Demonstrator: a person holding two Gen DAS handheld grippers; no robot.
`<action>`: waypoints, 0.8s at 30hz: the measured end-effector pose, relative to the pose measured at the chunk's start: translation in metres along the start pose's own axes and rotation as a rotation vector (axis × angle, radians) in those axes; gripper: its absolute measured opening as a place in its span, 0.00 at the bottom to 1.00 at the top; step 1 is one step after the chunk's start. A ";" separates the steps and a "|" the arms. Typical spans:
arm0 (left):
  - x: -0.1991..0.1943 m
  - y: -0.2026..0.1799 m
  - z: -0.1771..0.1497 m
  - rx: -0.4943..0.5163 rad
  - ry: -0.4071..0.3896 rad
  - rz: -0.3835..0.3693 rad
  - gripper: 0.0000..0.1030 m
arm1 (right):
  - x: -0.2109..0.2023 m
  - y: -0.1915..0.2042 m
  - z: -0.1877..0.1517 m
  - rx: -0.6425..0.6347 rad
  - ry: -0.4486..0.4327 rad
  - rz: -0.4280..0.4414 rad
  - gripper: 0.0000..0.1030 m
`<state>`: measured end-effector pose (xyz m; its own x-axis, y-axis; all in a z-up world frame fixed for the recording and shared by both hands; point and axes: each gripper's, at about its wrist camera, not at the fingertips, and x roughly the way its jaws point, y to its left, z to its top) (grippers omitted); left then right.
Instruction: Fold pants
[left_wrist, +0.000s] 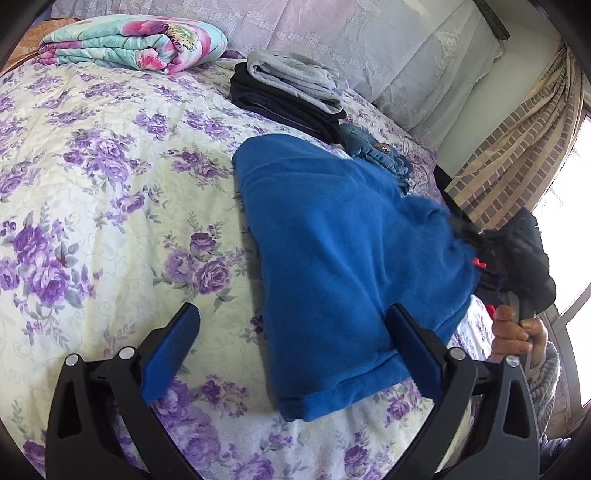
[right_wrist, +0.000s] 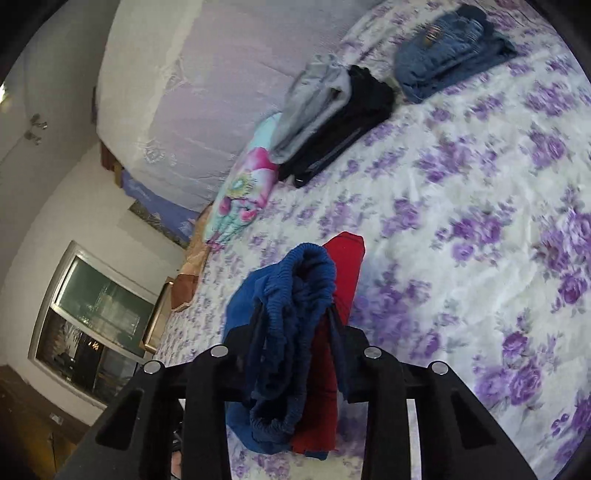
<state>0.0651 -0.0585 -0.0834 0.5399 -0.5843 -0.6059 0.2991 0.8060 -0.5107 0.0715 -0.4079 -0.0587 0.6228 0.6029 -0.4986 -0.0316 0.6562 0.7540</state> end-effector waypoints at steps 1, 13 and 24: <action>0.000 -0.001 0.000 0.007 0.003 0.004 0.96 | 0.000 -0.012 -0.005 0.038 0.005 0.010 0.32; 0.001 -0.002 0.001 0.004 0.005 0.002 0.96 | 0.003 -0.002 -0.008 0.023 0.013 0.067 0.37; 0.002 -0.002 0.003 -0.001 0.003 0.006 0.96 | 0.000 0.019 0.017 -0.088 -0.025 -0.013 0.22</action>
<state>0.0679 -0.0610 -0.0825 0.5391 -0.5801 -0.6107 0.2949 0.8091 -0.5083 0.0848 -0.4033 -0.0373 0.6433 0.5830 -0.4963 -0.0913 0.7020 0.7063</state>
